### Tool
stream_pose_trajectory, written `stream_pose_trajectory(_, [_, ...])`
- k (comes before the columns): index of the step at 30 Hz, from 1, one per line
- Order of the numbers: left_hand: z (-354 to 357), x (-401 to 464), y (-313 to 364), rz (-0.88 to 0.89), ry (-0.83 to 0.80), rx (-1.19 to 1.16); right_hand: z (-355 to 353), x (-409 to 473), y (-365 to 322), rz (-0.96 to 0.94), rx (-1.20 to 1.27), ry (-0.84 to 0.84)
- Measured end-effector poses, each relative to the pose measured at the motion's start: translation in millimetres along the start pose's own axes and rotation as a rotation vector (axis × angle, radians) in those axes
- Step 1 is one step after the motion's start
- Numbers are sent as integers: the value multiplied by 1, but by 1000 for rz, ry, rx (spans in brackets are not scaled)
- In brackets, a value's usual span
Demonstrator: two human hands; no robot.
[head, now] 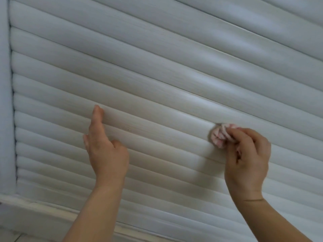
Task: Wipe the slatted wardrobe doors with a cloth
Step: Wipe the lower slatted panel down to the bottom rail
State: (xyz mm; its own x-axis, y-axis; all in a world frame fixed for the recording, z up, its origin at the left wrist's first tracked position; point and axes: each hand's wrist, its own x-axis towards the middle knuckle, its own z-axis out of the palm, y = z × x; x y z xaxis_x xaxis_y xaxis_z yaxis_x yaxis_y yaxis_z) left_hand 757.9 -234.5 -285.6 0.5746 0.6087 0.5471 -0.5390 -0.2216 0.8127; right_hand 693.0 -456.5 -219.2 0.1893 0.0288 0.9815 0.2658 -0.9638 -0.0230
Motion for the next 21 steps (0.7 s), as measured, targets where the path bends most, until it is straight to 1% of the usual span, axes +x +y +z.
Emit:
stream_pose_trajectory(2, [0,1,-2,-2,-2,-7,9,4,-5,72,17,64])
stream_pose_trajectory(4, [-1,2,-4,-5,-3,-13,22,7,-17,50,63,92])
stream_pose_trajectory(8, [0,1,-2,-11,-13,-33,49,22,-51,-22,120,43])
stream_pose_trajectory(14, [-2,1,-4,3,5,-69,95,40,-113,-251,218,-51])
stream_pose_trajectory(18, [-5,2,-9,9,17,-115,131,51,-147,-423,195,-12])
stream_pose_trajectory(21, [-6,4,-14,-49,51,-291,147,48,-160,-583,109,-24])
